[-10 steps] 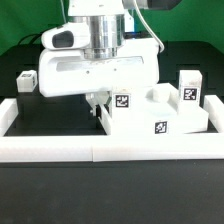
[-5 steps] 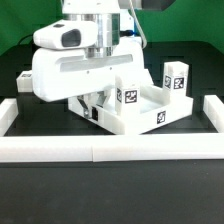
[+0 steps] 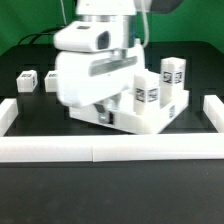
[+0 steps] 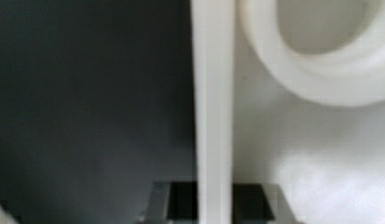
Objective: Assemble square table
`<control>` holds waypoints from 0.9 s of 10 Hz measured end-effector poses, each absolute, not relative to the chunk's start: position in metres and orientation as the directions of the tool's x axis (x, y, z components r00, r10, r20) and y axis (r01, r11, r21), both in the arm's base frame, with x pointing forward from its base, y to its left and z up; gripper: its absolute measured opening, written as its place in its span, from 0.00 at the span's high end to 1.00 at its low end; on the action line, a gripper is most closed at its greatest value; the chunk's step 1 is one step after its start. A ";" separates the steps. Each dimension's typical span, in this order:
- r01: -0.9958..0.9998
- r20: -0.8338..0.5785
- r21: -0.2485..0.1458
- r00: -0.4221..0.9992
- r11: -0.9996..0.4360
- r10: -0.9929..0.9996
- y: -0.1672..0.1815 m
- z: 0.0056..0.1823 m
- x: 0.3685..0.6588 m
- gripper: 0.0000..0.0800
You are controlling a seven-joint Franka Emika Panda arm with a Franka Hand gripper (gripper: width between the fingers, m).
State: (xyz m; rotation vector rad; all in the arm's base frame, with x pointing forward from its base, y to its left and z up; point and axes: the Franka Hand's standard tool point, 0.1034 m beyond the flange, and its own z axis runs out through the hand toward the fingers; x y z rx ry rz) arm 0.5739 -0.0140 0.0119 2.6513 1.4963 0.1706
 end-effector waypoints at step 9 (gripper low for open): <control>0.988 -0.024 0.144 0.063 -0.059 0.998 0.048 0.010 0.605 0.92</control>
Offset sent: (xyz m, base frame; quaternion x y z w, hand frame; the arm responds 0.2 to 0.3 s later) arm 0.0000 0.0000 0.0000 0.0000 0.0000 -0.1296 0.9916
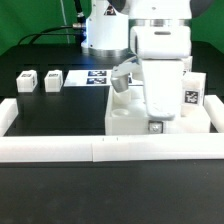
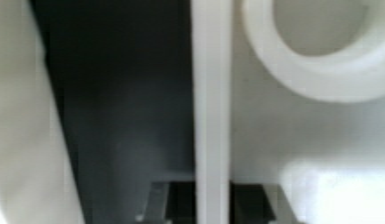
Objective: Assemble square table
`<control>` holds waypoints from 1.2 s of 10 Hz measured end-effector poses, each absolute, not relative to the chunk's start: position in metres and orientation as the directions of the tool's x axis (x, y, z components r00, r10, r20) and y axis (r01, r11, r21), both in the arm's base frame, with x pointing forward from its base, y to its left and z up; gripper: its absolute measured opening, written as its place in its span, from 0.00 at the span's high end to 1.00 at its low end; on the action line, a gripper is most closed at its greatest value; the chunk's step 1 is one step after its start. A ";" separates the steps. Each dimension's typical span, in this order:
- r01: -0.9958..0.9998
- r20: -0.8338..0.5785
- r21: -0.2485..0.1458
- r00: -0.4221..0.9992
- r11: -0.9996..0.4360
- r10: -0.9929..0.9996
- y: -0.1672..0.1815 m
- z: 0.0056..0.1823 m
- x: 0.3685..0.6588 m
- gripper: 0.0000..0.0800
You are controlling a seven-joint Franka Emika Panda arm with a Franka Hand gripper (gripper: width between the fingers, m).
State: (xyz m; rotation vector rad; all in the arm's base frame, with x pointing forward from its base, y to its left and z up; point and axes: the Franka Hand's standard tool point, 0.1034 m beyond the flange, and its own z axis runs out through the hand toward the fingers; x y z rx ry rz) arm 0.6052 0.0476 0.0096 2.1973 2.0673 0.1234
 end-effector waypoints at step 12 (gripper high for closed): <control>0.736 -0.188 0.132 -0.639 0.664 0.746 0.054 0.008 0.601 0.91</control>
Offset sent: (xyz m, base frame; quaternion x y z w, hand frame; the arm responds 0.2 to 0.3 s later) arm 0.0000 0.0000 0.0000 0.0000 0.0000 -0.1938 0.9810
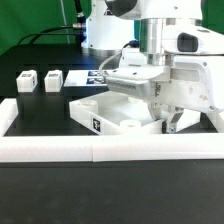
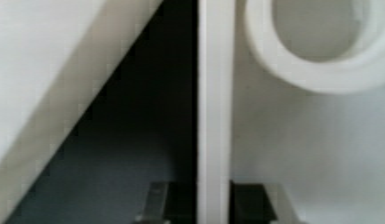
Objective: Assemble square table
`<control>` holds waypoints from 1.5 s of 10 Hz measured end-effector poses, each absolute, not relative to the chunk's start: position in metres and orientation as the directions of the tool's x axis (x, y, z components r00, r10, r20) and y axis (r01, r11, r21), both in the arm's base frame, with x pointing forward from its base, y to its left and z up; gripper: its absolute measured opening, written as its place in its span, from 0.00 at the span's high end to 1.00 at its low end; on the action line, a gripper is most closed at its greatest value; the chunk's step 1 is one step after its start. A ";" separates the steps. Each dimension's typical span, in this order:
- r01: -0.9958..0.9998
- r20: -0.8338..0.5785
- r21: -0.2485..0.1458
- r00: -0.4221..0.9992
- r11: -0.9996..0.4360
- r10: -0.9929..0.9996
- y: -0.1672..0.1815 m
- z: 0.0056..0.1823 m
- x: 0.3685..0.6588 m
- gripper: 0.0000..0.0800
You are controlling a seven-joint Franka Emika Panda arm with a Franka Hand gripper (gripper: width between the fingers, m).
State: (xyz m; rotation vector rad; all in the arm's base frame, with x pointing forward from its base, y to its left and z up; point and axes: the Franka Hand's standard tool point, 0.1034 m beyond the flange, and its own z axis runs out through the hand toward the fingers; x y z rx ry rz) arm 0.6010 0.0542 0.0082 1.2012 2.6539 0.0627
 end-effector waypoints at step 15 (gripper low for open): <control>-0.142 -0.142 -0.090 -0.978 0.986 -0.154 0.085 0.005 0.578 0.91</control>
Offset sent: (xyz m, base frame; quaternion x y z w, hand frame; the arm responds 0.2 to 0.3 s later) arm -0.0058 0.0447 0.0132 -0.0679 0.0195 -0.3049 0.9498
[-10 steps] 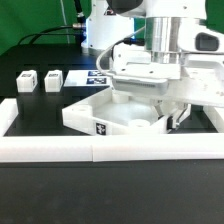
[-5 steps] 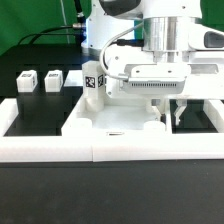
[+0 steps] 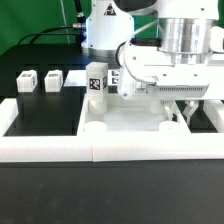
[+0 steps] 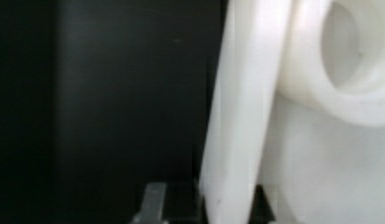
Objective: Assemble square table
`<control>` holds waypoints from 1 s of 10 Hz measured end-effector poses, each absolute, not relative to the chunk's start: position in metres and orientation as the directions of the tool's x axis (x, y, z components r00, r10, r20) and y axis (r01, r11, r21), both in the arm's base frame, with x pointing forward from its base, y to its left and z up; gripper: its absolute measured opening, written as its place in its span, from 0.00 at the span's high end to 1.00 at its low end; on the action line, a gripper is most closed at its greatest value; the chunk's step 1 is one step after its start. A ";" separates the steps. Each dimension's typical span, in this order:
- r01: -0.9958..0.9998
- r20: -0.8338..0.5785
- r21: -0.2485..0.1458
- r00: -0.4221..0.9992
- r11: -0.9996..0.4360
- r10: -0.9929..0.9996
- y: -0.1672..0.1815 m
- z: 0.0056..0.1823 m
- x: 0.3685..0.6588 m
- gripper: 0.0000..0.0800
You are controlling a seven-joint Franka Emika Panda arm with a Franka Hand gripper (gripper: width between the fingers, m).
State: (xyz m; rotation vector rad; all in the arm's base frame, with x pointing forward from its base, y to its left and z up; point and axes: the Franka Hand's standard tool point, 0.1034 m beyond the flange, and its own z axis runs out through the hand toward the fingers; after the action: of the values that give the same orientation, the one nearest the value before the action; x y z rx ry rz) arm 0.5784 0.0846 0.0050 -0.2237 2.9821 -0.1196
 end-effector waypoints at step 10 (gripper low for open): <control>-0.090 -0.061 -0.134 -0.993 0.987 -0.099 0.121 0.005 0.573 0.91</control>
Offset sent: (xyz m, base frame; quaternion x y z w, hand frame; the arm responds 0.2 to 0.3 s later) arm 0.0163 0.0289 0.0023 0.0033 0.0385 0.0341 0.9987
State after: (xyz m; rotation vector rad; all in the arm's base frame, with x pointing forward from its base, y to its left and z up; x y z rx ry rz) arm 0.5727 0.1213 0.0054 -0.1456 3.0637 -0.2014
